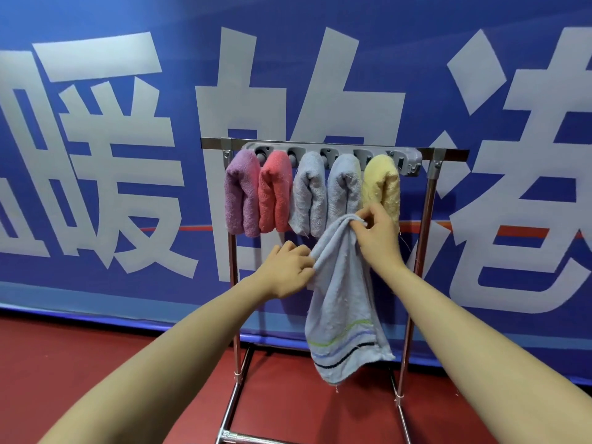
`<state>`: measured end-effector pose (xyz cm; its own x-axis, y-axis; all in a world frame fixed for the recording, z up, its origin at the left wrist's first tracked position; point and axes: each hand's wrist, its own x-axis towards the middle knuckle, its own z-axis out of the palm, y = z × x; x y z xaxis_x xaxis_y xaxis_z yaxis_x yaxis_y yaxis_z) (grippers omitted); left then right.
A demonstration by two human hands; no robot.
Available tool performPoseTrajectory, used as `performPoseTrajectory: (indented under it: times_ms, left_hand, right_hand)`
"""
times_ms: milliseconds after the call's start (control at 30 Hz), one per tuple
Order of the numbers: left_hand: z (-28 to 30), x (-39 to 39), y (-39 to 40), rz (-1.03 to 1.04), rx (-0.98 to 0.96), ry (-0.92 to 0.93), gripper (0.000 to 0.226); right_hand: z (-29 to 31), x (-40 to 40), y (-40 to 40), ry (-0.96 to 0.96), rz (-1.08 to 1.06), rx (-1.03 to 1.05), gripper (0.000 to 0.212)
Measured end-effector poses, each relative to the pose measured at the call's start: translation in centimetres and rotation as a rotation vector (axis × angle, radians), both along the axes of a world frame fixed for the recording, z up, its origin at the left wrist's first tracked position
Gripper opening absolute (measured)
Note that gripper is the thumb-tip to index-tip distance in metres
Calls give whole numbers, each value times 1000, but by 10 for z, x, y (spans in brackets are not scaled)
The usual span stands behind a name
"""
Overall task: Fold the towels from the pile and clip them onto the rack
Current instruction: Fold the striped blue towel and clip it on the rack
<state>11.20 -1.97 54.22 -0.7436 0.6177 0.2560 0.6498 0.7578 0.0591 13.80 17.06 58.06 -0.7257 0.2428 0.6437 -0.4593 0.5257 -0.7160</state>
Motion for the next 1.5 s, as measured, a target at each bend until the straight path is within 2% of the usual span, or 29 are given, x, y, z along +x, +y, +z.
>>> performPoseTrajectory:
  times_ms: [100,167,200,300,433,500,567,733,867,967,1100,1233,1333,1433,1500]
  left_hand:
    - [3,-6,-7,31,14,143,61]
    - [10,-11,-11,58,58,261,56]
    - [15,-14,-13,72,104,285,49]
    - [28,-19,-14,71,304,262,26]
    - [39,-16,-15,46,580,145,19]
    - [42,-16,-20,67,654,108,10]
    - [43,-18,-26,72,661,101,6]
    - [43,-18,-31,128,615,92,23]
    - [39,-15,-26,212,569,153,17]
    - [37,-7,-15,227,699,97,6]
    - [37,5,3,204,786,84,10]
    - [41,7,7,212,797,89,16]
    - [42,8,8,209,813,90,28]
    - [41,8,8,201,809,97,34]
    - [41,7,9,214,785,110,36]
  right_hand:
    - [3,3,12,35,-81,-10,15]
    - [0,5,21,8,-110,9,7]
    - [-2,5,24,-8,-120,31,12]
    - [-8,6,28,-22,-150,94,17]
    - [-10,4,27,-65,-125,38,10]
    - [-9,5,27,-66,-108,30,6]
    - [-6,8,24,-67,-69,17,3]
    - [-4,9,13,-85,6,-5,4]
    - [-4,5,8,-133,7,55,2]
    - [-4,2,1,-131,-56,146,17]
    - [-8,-2,-14,-137,-220,316,33]
    - [-11,-1,-19,-127,-325,356,31]
    - [-10,3,-19,-105,-245,265,19]
    - [-8,8,-20,-126,-191,251,21]
    - [-8,7,-19,-152,-180,250,15]
